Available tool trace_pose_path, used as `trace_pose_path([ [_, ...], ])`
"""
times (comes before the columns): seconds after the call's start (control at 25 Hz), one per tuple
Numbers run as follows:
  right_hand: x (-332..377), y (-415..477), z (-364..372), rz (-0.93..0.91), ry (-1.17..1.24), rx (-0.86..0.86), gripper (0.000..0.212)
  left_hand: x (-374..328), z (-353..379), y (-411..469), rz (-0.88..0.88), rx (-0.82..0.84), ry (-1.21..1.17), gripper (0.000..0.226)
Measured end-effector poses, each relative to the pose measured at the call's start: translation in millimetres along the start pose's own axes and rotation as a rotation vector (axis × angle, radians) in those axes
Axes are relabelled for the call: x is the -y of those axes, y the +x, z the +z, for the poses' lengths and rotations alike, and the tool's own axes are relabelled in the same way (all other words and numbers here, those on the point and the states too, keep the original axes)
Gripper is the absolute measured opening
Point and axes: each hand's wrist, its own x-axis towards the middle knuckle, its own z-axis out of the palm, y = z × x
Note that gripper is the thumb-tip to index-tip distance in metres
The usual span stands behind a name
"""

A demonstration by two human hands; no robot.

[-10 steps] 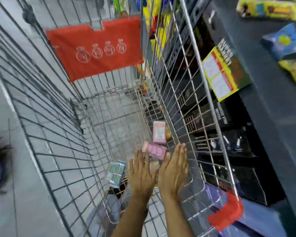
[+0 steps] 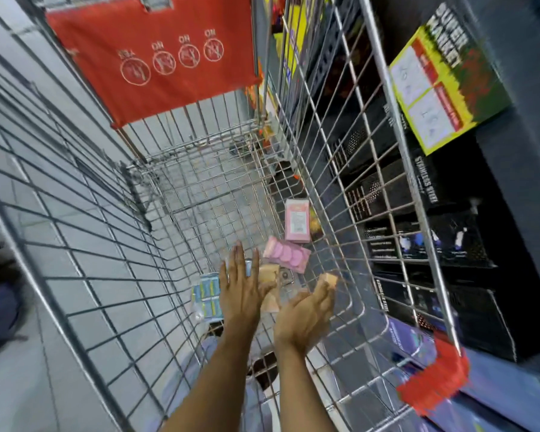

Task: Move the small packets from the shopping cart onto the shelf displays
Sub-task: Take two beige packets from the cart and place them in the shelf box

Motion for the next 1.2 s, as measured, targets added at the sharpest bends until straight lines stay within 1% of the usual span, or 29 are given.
trace_pose_path([
  [0.08,7,-9,2,-0.147,0.024,0.021,0.048,9,-9,10,0.039,-0.005,0.039,0.082],
  [0.16,11,-8,4,-0.253,0.064,0.044,0.046,9,-10,8,0.020,-0.024,-0.018,0.080],
  [0.2,9,-5,4,-0.252,0.076,0.058,0.047,6,-10,1,-0.012,-0.062,-0.073,0.077],
  [0.24,6,-3,3,-0.210,0.071,0.051,0.048,0,-10,-6,-0.042,-0.140,-0.129,0.074],
  [0.28,2,1,3,-0.141,0.051,0.049,0.050,-4,-9,-12,-0.064,-0.211,-0.148,0.072],
  [0.32,-2,5,3,-0.063,0.038,0.051,0.054,-9,-5,-16,-0.074,-0.247,-0.169,0.072],
  [0.36,-6,8,3,0.008,0.030,0.069,0.058,-13,-1,-19,-0.087,-0.230,-0.189,0.073],
  [0.4,-8,11,2,0.039,0.033,0.090,0.060,-16,3,-22,-0.118,-0.194,-0.216,0.074],
  [0.44,-8,12,1,0.040,0.036,0.117,0.058,-19,6,-22,-0.158,-0.166,-0.245,0.074],
  [0.56,-7,15,2,0.014,0.017,0.162,0.051,-27,7,-24,-0.234,-0.181,-0.311,0.077],
  [0.72,-6,14,2,0.058,0.053,0.149,0.052,-28,7,-27,-0.242,-0.191,-0.279,0.084],
  [0.84,-7,20,0,0.114,0.085,0.205,0.055,-29,4,-25,-0.242,-0.194,-0.282,0.082],
  [0.92,-7,24,-5,0.154,0.105,0.150,0.051,-29,3,-25,-0.233,-0.206,-0.299,0.079],
  [1.0,-5,25,-9,0.131,0.074,0.018,0.041,-27,3,-26,-0.245,-0.208,-0.344,0.076],
  [1.04,-3,25,-10,0.083,0.044,-0.014,0.038,-26,2,-25,-0.252,-0.217,-0.367,0.073],
  [1.12,1,23,-9,-0.024,0.025,0.019,0.034,-22,-1,-23,-0.247,-0.243,-0.388,0.068],
  [1.2,4,20,-5,-0.080,0.035,0.044,0.029,-20,-3,-20,-0.240,-0.261,-0.392,0.063],
])
